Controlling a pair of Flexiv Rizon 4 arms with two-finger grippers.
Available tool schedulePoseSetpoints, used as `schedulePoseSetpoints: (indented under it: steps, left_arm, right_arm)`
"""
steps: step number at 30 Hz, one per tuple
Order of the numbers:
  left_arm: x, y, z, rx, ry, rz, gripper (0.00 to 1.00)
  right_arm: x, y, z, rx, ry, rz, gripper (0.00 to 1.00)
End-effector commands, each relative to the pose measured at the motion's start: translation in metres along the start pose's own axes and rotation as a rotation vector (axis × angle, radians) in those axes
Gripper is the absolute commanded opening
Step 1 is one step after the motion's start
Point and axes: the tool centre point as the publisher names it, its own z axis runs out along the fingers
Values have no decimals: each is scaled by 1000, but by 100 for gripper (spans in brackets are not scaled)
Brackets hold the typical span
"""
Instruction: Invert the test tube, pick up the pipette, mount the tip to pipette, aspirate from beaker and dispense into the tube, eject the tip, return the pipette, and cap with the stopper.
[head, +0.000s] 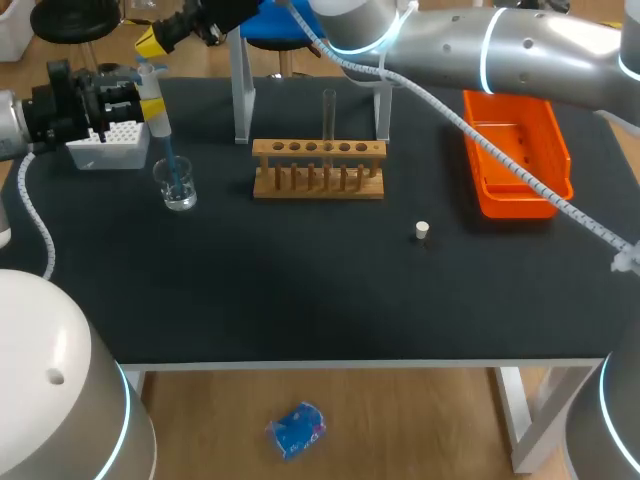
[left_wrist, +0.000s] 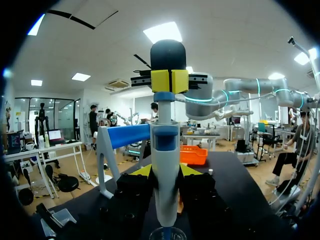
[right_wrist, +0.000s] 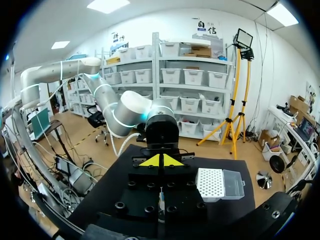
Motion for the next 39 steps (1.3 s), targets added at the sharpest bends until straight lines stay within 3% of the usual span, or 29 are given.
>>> schedulePoseSetpoints:
  steps: [1,17,39]
  left_arm:
    - [-1,-1,0,2,2,1,0]
    - [-1,-1,0,2,2,1,0]
    - [-1,-1,0,2,2,1,0]
  right_arm:
    - [-3,-2,1,2,8,2,0]
    - [-7,4,-1,-1,-4,-16,0]
    - [-2,-7,3,-2,1,10,0]
